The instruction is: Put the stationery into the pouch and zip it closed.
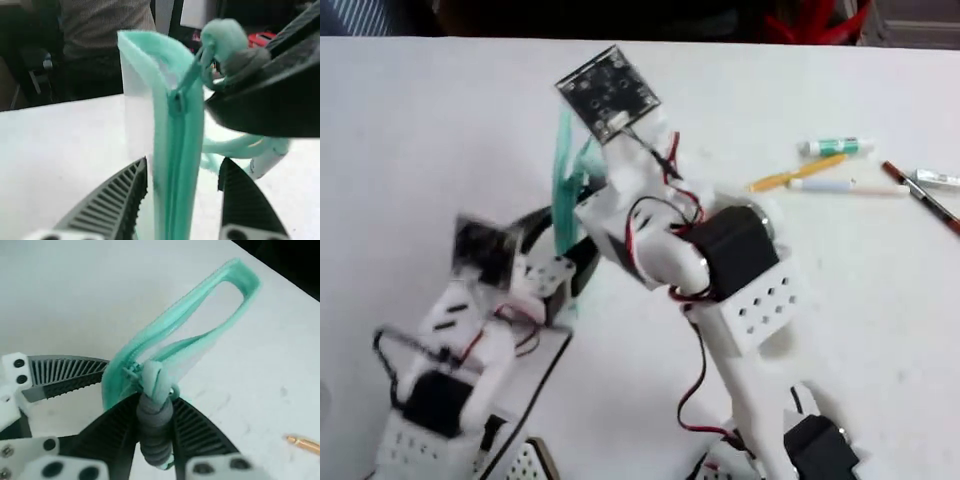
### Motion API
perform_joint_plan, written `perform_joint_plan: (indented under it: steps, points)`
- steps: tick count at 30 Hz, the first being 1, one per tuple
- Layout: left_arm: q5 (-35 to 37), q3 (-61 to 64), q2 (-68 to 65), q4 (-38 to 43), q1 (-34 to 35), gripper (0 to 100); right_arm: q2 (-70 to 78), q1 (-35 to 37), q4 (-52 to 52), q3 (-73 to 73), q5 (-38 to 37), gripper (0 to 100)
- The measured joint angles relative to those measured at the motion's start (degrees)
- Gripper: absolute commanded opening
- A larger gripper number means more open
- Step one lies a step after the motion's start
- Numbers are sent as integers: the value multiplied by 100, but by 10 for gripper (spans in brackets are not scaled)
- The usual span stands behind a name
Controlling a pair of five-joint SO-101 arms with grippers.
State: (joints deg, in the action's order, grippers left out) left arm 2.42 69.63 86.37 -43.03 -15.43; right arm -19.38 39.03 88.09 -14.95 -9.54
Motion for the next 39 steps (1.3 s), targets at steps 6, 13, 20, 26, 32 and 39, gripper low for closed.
perform_joint_plan:
  steps: [6,13,20,26,32,39]
  points:
    - [0,826,1143,290,26,214,0,563,369,-79,-466,18]
    - [0,853,1116,448,0,210,0,721,897,-352,-633,18]
    - [-9,853,1125,448,0,99,9,492,1002,-941,-1029,18]
    - [-651,923,1160,457,-211,98,369,352,1002,-1073,-1064,18]
    - [-738,1143,1160,571,-677,119,1099,167,1011,-2004,-1257,18]
    - [-730,1160,1160,308,-738,209,1943,-202,976,-2769,-1240,18]
